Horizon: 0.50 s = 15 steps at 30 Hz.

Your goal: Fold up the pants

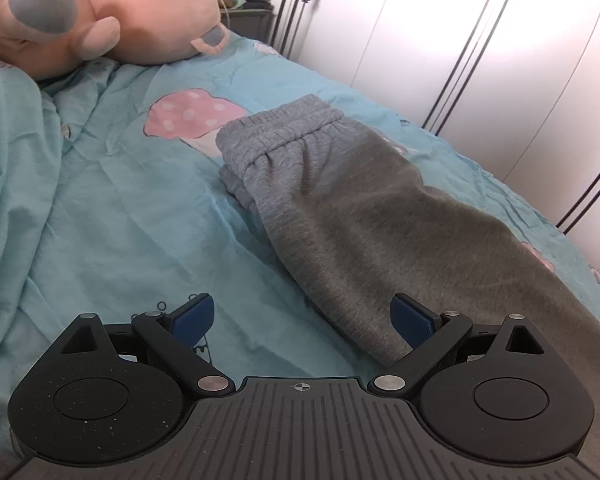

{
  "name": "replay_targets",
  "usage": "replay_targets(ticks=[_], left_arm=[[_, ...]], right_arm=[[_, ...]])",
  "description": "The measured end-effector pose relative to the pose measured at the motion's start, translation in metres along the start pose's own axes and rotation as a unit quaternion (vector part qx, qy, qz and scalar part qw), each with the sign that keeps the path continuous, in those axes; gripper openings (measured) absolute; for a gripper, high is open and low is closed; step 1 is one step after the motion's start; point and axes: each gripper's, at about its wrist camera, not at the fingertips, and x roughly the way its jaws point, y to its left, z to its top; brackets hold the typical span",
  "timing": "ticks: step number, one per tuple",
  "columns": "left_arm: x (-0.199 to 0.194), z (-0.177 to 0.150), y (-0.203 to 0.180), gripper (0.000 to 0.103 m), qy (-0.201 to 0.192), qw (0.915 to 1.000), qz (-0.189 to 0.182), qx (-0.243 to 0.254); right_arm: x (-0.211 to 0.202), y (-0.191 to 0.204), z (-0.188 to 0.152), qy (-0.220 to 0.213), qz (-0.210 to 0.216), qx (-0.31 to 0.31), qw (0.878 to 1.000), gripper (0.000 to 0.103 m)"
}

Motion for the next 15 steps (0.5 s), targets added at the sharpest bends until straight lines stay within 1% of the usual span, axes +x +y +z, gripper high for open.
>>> replay_targets(ticks=[7, 12, 15], left_arm=[[-0.001, 0.0, 0.0, 0.098, -0.001, 0.9999, -0.012, -0.004], [-0.003, 0.001, -0.002, 0.098, -0.002, 0.9997, -0.025, -0.002], [-0.004, 0.001, -0.005, 0.098, -0.003, 0.9994, -0.036, 0.004]], right_arm=[[-0.001, 0.01, -0.001, -0.009, -0.013, -0.013, 1.0, 0.012], [0.002, 0.019, -0.001, -0.007, -0.041, -0.017, 0.999, 0.012], [0.003, 0.036, 0.0, -0.007, -0.066, -0.042, 0.997, 0.012]])
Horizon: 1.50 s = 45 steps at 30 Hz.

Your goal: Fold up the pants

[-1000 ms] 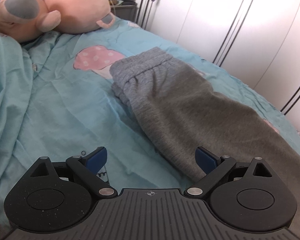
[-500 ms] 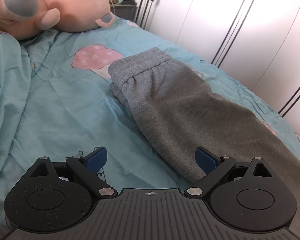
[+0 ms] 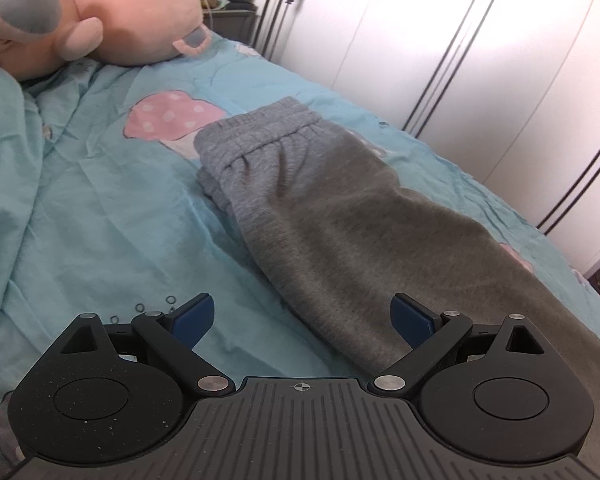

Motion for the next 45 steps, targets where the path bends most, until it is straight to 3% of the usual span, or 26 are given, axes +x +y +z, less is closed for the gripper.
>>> replay_targets(ticks=[7, 9, 12, 15, 17, 21, 22, 23, 24, 25, 26, 28, 29, 30, 32, 33, 36, 38, 41, 43, 45], left_arm=[[0.001, 0.004, 0.006, 0.098, 0.008, 0.9991, -0.028, -0.03], [0.002, 0.005, 0.008, 0.098, 0.009, 0.9985, -0.036, -0.041], [0.005, 0.006, 0.011, 0.098, 0.015, 0.9973, -0.045, -0.056], [0.008, 0.007, 0.012, 0.098, 0.024, 0.996, -0.055, -0.066], [0.008, 0.006, 0.013, 0.098, 0.024, 0.9959, -0.055, -0.068], [0.007, 0.005, 0.015, 0.098, 0.026, 0.9956, -0.055, -0.071], [0.008, 0.005, 0.016, 0.098, 0.028, 0.9951, -0.058, -0.075], [0.009, 0.005, 0.016, 0.098, 0.031, 0.9948, -0.059, -0.077], [0.011, 0.005, 0.015, 0.098, 0.034, 0.9947, -0.06, -0.077], [0.013, 0.005, 0.014, 0.098, 0.034, 0.9947, -0.061, -0.075], [0.015, 0.006, 0.012, 0.098, 0.034, 0.9949, -0.062, -0.072], [0.021, 0.006, 0.007, 0.098, 0.036, 0.9958, -0.059, -0.061], [0.023, 0.006, 0.005, 0.098, 0.039, 0.996, -0.059, -0.056], [0.026, 0.005, 0.003, 0.098, 0.044, 0.9959, -0.06, -0.05], [0.028, 0.002, -0.001, 0.098, 0.05, 0.9961, -0.062, -0.038], [0.028, 0.002, -0.002, 0.098, 0.049, 0.9963, -0.062, -0.033], [0.026, 0.001, -0.006, 0.098, 0.044, 0.9965, -0.068, -0.022], [0.024, 0.001, -0.009, 0.098, 0.038, 0.9968, -0.068, -0.015], [0.022, 0.0, -0.013, 0.098, 0.034, 0.9974, -0.064, 0.004], [0.021, -0.002, -0.018, 0.098, 0.033, 0.9971, -0.066, 0.021], [0.019, -0.003, -0.027, 0.098, 0.031, 0.996, -0.072, 0.044]], right_arm=[[-0.027, 0.052, 0.004, -0.028, -0.016, -0.051, 0.998, 0.01], [-0.041, 0.083, 0.002, -0.04, 0.002, -0.087, 0.995, 0.009], [-0.07, 0.165, -0.022, -0.067, 0.05, -0.219, 0.972, 0.009], [-0.095, 0.252, -0.087, -0.058, 0.129, -0.377, 0.915, 0.009], [-0.095, 0.291, -0.148, -0.015, 0.171, -0.462, 0.87, 0.01], [-0.058, 0.311, -0.289, 0.119, 0.19, -0.608, 0.762, 0.01], [-0.047, 0.305, -0.322, 0.163, 0.187, -0.641, 0.726, 0.011], [-0.044, 0.294, -0.345, 0.163, 0.177, -0.676, 0.697, 0.011], [-0.052, 0.284, -0.361, 0.113, 0.182, -0.718, 0.662, 0.012], [-0.058, 0.281, -0.368, 0.092, 0.184, -0.743, 0.637, 0.012], [-0.06, 0.283, -0.364, 0.097, 0.185, -0.74, 0.64, 0.012], [-0.055, 0.292, -0.341, 0.137, 0.193, -0.686, 0.688, 0.011], [-0.055, 0.294, -0.335, 0.146, 0.196, -0.667, 0.704, 0.011], [-0.055, 0.294, -0.329, 0.148, 0.2, -0.652, 0.716, 0.011], [-0.066, 0.292, -0.328, 0.143, 0.214, -0.636, 0.728, 0.011], [-0.071, 0.292, -0.327, 0.133, 0.218, -0.636, 0.728, 0.011], [-0.083, 0.289, -0.328, 0.115, 0.24, -0.648, 0.714, 0.011], [-0.086, 0.283, -0.33, 0.136, 0.238, -0.659, 0.7, 0.012], [-0.087, 0.278, -0.328, 0.171, 0.237, -0.669, 0.684, 0.026], [-0.094, 0.281, -0.313, 0.192, 0.268, -0.638, 0.696, 0.047], [-0.093, 0.283, -0.284, 0.241, 0.325, -0.56, 0.723, 0.063]])
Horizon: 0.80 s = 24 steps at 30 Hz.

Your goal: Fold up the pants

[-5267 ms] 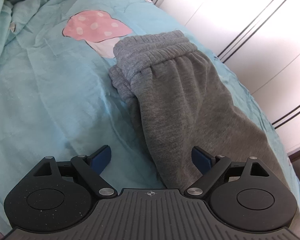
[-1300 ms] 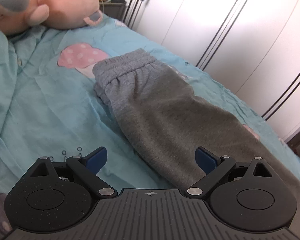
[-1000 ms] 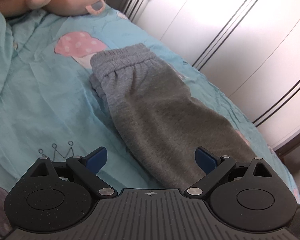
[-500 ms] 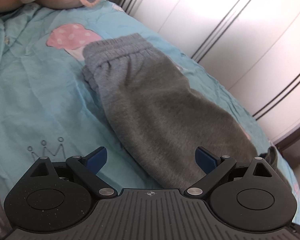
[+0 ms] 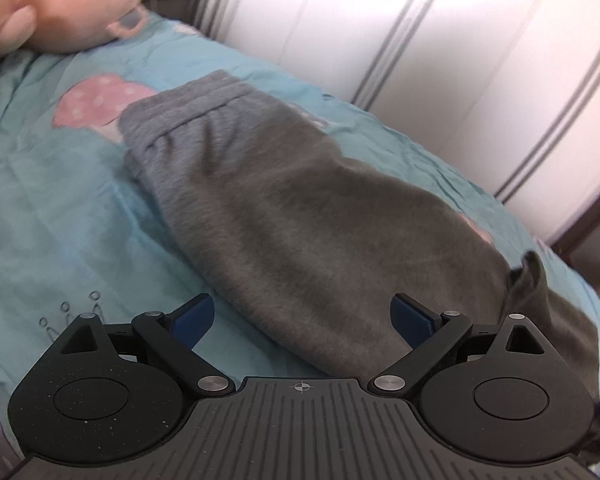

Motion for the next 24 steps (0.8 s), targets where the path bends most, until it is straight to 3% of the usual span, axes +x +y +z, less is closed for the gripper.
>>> replay_targets(ticks=[2, 3, 5, 8, 9, 10, 12, 15, 18, 19, 21, 24], left_arm=[[-0.004, -0.001, -0.017, 0.098, 0.004, 0.9995, -0.015, 0.028], [-0.007, -0.002, -0.029, 0.098, 0.004, 0.998, -0.04, 0.049], [-0.01, -0.008, -0.059, 0.098, 0.01, 0.9919, -0.086, 0.093], [-0.001, -0.021, -0.104, 0.098, 0.039, 0.981, -0.137, 0.132], [0.006, -0.023, -0.117, 0.098, 0.054, 0.9785, -0.144, 0.138], [0.013, -0.025, -0.13, 0.097, 0.068, 0.9765, -0.149, 0.14], [0.027, -0.028, -0.153, 0.082, 0.089, 0.9717, -0.164, 0.145], [0.046, -0.035, -0.179, 0.067, 0.117, 0.965, -0.164, 0.167], [0.065, -0.053, -0.191, 0.042, 0.153, 0.956, -0.128, 0.215], [0.069, -0.06, -0.192, 0.041, 0.158, 0.9532, -0.111, 0.233], [0.065, -0.069, -0.188, 0.041, 0.141, 0.951, -0.116, 0.25], [0.062, -0.072, -0.186, 0.041, 0.134, 0.9482, -0.119, 0.262]], right_arm=[[-0.023, -0.023, 0.006, -0.048, 0.055, 0.08, 0.994, 0.073], [-0.031, -0.032, 0.01, -0.071, 0.051, 0.106, 0.99, 0.078], [-0.044, -0.052, 0.014, -0.1, 0.003, 0.148, 0.984, 0.081], [-0.049, -0.085, 0.017, -0.106, -0.062, 0.216, 0.969, 0.079], [-0.049, -0.095, 0.016, -0.106, -0.069, 0.242, 0.962, 0.07], [-0.048, -0.105, 0.017, -0.109, -0.068, 0.262, 0.957, 0.049], [-0.045, -0.119, 0.018, -0.105, -0.073, 0.282, 0.951, 0.024], [-0.036, -0.132, 0.021, -0.082, -0.093, 0.286, 0.95, 0.019], [-0.008, -0.141, 0.027, -0.047, -0.089, 0.271, 0.957, 0.019], [0.008, -0.14, 0.029, -0.031, -0.094, 0.266, 0.959, 0.019], [0.033, -0.144, 0.034, -0.007, -0.118, 0.245, 0.962, 0.013], [0.044, -0.164, 0.049, -0.02, -0.143, 0.241, 0.96, 0.01]])
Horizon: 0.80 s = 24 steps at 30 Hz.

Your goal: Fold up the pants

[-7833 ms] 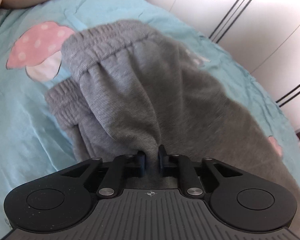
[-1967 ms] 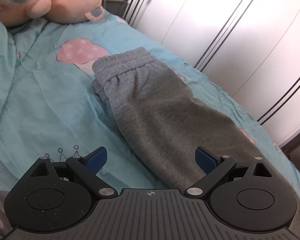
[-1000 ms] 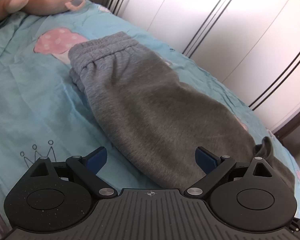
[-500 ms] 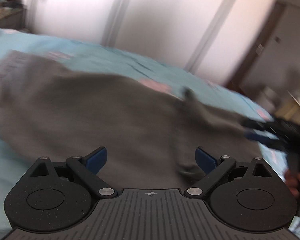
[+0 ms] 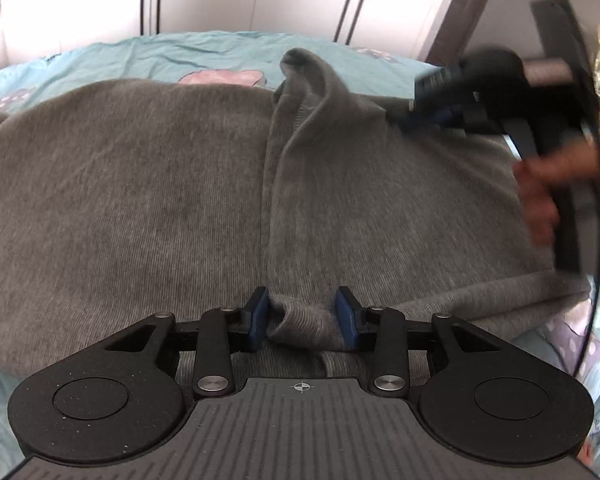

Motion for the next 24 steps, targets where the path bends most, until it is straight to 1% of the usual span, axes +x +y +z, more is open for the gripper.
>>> replay_targets(ticks=[1, 3, 4, 5, 7, 9, 10, 11, 13, 15, 16, 19, 22, 24], left_arm=[[-0.001, -0.002, 0.001, 0.041, 0.001, 1.0, -0.003, 0.001], [-0.003, -0.002, 0.005, 0.041, 0.004, 0.9999, -0.011, 0.0], [-0.003, -0.004, 0.004, 0.041, 0.007, 0.9999, -0.015, -0.004], [-0.004, -0.005, 0.007, 0.041, 0.008, 0.9997, -0.02, -0.009], [-0.008, -0.009, 0.012, 0.041, 0.007, 0.9995, -0.027, -0.015], [-0.011, -0.008, 0.015, 0.041, 0.005, 0.9991, -0.035, -0.023], [-0.012, -0.01, 0.017, 0.041, 0.004, 0.9989, -0.04, -0.023], [-0.013, -0.011, 0.019, 0.041, 0.002, 0.9988, -0.044, -0.021], [-0.016, -0.012, 0.023, 0.041, 0.001, 0.9984, -0.051, -0.021], [-0.021, -0.015, 0.029, 0.041, 0.0, 0.9981, -0.056, -0.025], [-0.023, -0.016, 0.031, 0.041, -0.002, 0.9979, -0.058, -0.029], [-0.026, -0.018, 0.032, 0.04, -0.008, 0.9975, -0.063, -0.029], [-0.031, -0.024, 0.039, 0.042, -0.018, 0.9967, -0.072, -0.03], [-0.034, -0.025, 0.045, 0.043, -0.022, 0.9956, -0.08, -0.044]], right_arm=[[0.001, -0.005, 0.008, -0.01, -0.003, 0.017, 1.0, 0.009], [-0.002, -0.014, 0.019, -0.037, -0.028, 0.039, 0.998, 0.009], [-0.005, -0.018, 0.023, -0.045, -0.037, 0.043, 0.997, 0.011], [-0.013, -0.021, 0.022, -0.05, -0.032, 0.047, 0.997, 0.014], [-0.034, -0.028, 0.011, -0.06, 0.007, 0.057, 0.997, 0.016], [-0.052, -0.033, -0.008, -0.055, 0.048, 0.066, 0.995, 0.017], [-0.058, -0.034, -0.022, -0.046, 0.062, 0.07, 0.995, 0.017], [-0.059, -0.034, -0.036, -0.023, 0.067, 0.07, 0.995, 0.017], [-0.056, -0.03, -0.068, 0.04, 0.054, 0.065, 0.996, 0.018], [-0.07, -0.021, -0.09, 0.024, 0.054, 0.036, 0.998, 0.018], [-0.075, -0.017, -0.094, 0.033, 0.05, 0.025, 0.998, 0.018], [-0.087, -0.009, -0.1, 0.065, 0.062, 0.044, 0.995, 0.018], [-0.091, 0.008, -0.102, 0.091, 0.052, -0.007, 0.994, 0.018], [-0.094, 0.018, -0.1, 0.11, 0.039, -0.022, 0.993, 0.019]])
